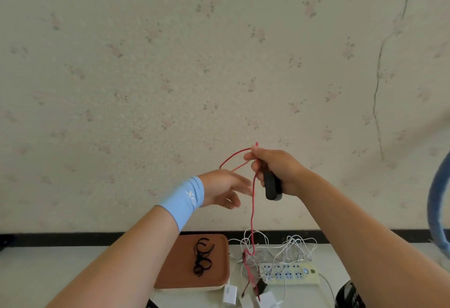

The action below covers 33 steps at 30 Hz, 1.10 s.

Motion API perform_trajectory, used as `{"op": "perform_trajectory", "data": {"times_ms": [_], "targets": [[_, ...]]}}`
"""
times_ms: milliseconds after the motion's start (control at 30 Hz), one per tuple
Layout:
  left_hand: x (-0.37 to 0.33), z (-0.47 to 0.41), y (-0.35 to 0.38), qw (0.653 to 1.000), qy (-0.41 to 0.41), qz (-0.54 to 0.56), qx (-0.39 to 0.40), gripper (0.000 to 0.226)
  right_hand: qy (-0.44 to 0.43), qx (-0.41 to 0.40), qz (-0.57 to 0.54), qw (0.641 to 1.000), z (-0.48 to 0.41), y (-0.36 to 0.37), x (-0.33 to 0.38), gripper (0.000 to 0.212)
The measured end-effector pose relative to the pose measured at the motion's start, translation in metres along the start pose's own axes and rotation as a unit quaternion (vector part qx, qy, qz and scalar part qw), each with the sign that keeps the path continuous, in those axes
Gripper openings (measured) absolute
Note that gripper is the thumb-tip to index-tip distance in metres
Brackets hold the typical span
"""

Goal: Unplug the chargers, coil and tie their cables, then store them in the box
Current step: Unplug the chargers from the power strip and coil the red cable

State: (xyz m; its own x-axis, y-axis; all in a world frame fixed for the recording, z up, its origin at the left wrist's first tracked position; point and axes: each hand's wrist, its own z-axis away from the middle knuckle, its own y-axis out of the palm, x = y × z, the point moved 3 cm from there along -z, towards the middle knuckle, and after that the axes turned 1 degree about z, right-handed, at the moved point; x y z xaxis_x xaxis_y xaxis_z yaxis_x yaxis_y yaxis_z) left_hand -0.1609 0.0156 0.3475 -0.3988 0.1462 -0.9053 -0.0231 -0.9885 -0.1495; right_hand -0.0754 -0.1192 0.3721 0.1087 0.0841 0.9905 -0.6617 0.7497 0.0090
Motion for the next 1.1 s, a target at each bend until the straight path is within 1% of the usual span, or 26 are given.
{"op": "perform_trajectory", "data": {"times_ms": [33,67,133,167,233,333,367,433,533,633,700,733,767,833,900,933,967,1000,1033,1067,1100], "targets": [[-0.002,0.002,0.007,0.998,0.011,-0.051,0.042,0.029,0.0,-0.008,-0.007,1.0,-0.001,-0.002,0.0,0.035],[-0.003,0.004,0.011,0.994,0.022,-0.088,0.065,0.026,0.0,-0.014,-0.003,1.0,-0.001,-0.003,0.0,0.035],[-0.005,0.006,0.013,0.991,0.049,-0.113,0.057,0.018,0.001,-0.021,0.012,1.0,-0.002,-0.005,-0.004,0.036],[-0.006,0.006,0.011,0.992,0.066,-0.1,0.035,0.017,0.004,-0.023,0.017,1.0,-0.002,-0.006,-0.006,0.037],[-0.008,0.003,0.004,0.994,0.098,-0.038,-0.026,0.015,0.021,-0.02,0.031,0.999,-0.002,-0.008,-0.011,0.041],[-0.014,0.002,-0.004,0.978,0.142,0.116,-0.102,0.015,0.046,0.009,0.08,0.996,-0.002,-0.009,-0.018,0.043],[-0.017,0.002,-0.006,0.965,0.156,0.177,-0.111,0.016,0.052,0.031,0.094,0.994,-0.002,-0.007,-0.02,0.041],[-0.021,0.001,-0.01,0.931,0.178,0.296,-0.12,0.017,0.065,0.102,0.115,0.986,0.002,-0.002,-0.022,0.036],[-0.026,0.0,-0.023,0.869,0.2,0.428,-0.149,0.02,0.082,0.205,0.184,0.958,0.009,0.006,-0.025,0.031],[-0.026,0.003,-0.044,0.817,0.232,0.475,-0.231,0.022,0.13,0.236,0.291,0.918,0.014,0.005,-0.032,0.033],[-0.023,0.006,-0.057,0.799,0.25,0.47,-0.279,0.019,0.148,0.22,0.338,0.903,0.014,0.002,-0.036,0.029],[-0.021,0.006,-0.062,0.802,0.248,0.457,-0.294,0.018,0.143,0.201,0.342,0.907,0.013,0.0,-0.036,0.026],[-0.019,0.007,-0.063,0.815,0.236,0.434,-0.301,0.017,0.129,0.178,0.333,0.917,0.011,-0.002,-0.036,0.024],[-0.014,0.005,-0.059,0.858,0.185,0.379,-0.294,0.019,0.091,0.139,0.288,0.943,0.007,-0.003,-0.033,0.024],[-0.011,0.003,-0.048,0.905,0.129,0.305,-0.265,0.016,0.066,0.109,0.219,0.967,0.004,-0.002,-0.028,0.024],[-0.01,0.002,-0.042,0.931,0.107,0.239,-0.254,0.011,0.06,0.096,0.186,0.976,0.003,-0.002,-0.025,0.024],[-0.01,0.002,-0.037,0.954,0.085,0.143,-0.248,0.007,0.056,0.084,0.157,0.982,0.002,-0.001,-0.023,0.024],[-0.009,0.004,-0.033,0.967,0.064,0.036,-0.245,0.008,0.053,0.074,0.132,0.987,0.002,-0.001,-0.021,0.024],[-0.008,0.005,-0.029,0.969,0.048,-0.055,-0.235,0.012,0.051,0.066,0.111,0.99,0.003,0.0,-0.019,0.024],[-0.007,0.007,-0.025,0.971,0.038,-0.117,-0.206,0.016,0.049,0.057,0.094,0.993,0.002,0.0,-0.018,0.024],[-0.006,0.008,-0.018,0.975,0.035,-0.152,-0.156,0.02,0.048,0.05,0.08,0.994,0.002,0.0,-0.017,0.024]]}}
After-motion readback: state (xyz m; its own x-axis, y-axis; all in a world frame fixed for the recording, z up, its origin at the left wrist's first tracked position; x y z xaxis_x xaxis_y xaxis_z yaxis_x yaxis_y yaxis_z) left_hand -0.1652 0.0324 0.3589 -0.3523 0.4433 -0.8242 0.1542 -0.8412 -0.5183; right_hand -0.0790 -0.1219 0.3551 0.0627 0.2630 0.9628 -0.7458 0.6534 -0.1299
